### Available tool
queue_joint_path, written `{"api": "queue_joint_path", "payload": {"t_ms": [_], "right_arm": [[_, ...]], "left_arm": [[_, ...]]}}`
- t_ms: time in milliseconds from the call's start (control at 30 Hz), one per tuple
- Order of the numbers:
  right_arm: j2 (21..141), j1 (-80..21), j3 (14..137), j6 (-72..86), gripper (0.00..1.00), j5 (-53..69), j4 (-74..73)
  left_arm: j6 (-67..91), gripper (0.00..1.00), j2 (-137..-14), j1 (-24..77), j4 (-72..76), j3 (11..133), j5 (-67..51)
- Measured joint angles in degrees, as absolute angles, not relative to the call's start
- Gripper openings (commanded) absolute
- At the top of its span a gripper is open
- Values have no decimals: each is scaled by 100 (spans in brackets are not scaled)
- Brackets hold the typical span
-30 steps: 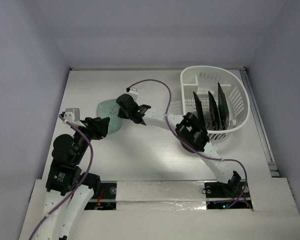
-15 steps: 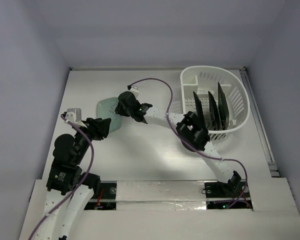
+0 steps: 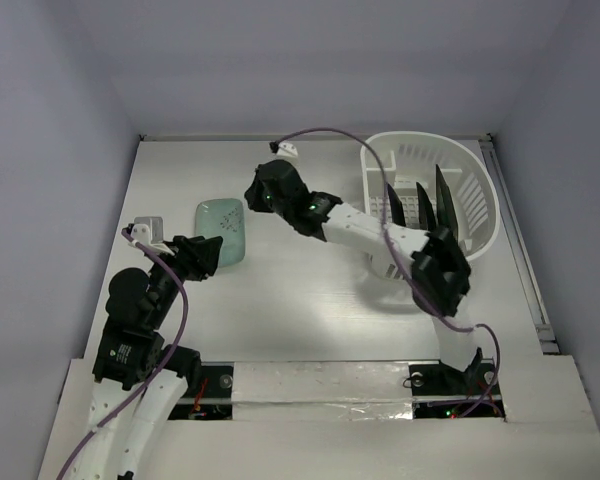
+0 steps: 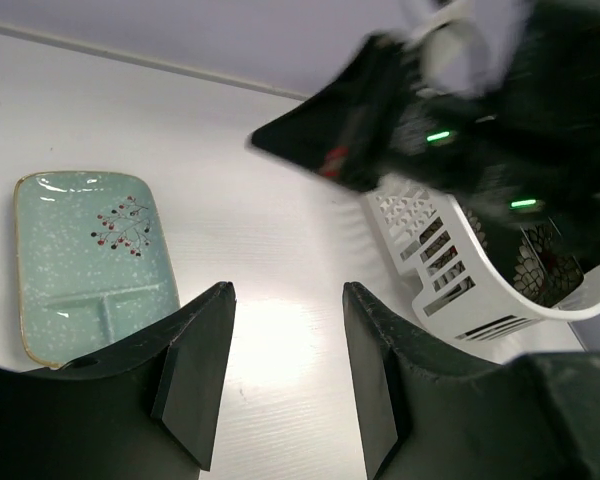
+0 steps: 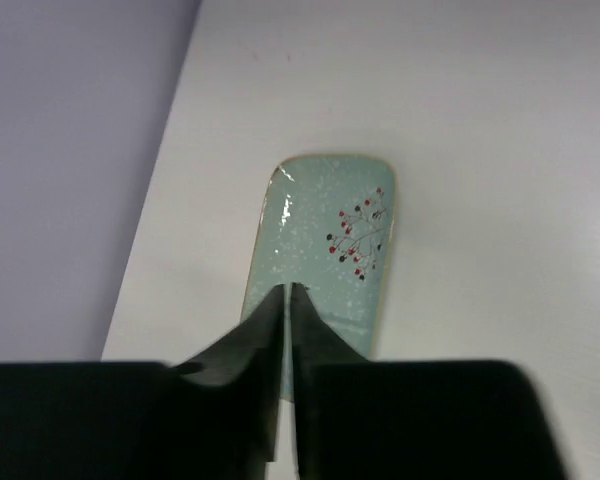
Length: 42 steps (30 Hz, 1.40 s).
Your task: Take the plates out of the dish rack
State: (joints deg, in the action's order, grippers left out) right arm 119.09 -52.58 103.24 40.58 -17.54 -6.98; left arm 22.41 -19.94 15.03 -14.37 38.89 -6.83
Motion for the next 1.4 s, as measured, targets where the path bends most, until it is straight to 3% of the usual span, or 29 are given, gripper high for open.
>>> {"api": "queue_joint_path", "payload": {"t_ms": [233,433,467,533,567,667,1233,1400], "right_arm": [[8982,-5256,8720,3033,0,-2871,-956],[6855,-5009,7566,2628,0,-3994,-2134],[6713,-4928,7502,2626,7,-4125,-2386],[6628,-4770,7470,2663,32,-4386,-2934],[6652,-4713,7467,2679,53,-4486,-3186],[6921,-4604,7474,2679,63,-4665,-3885],[8538,-3970,7658,2427,51,-4676,-4884],[9002,-3933,7872,2276,41,-4722,-5078]], "left_arm": [[2241,42,-1997,1503,-1435,3889,-696],[2248,36,-1994,1503,-1437,3885,-716],[2246,36,-1994,1503,-1435,3885,-716],[2248,36,-1994,1503,-1435,3885,-718],[2248,37,-1994,1503,-1435,3885,-718],[2257,39,-1994,1503,-1435,3885,-718],[2263,42,-1870,1503,-1435,3857,-716],[2263,42,-1828,1503,-1435,3857,-718]]}}
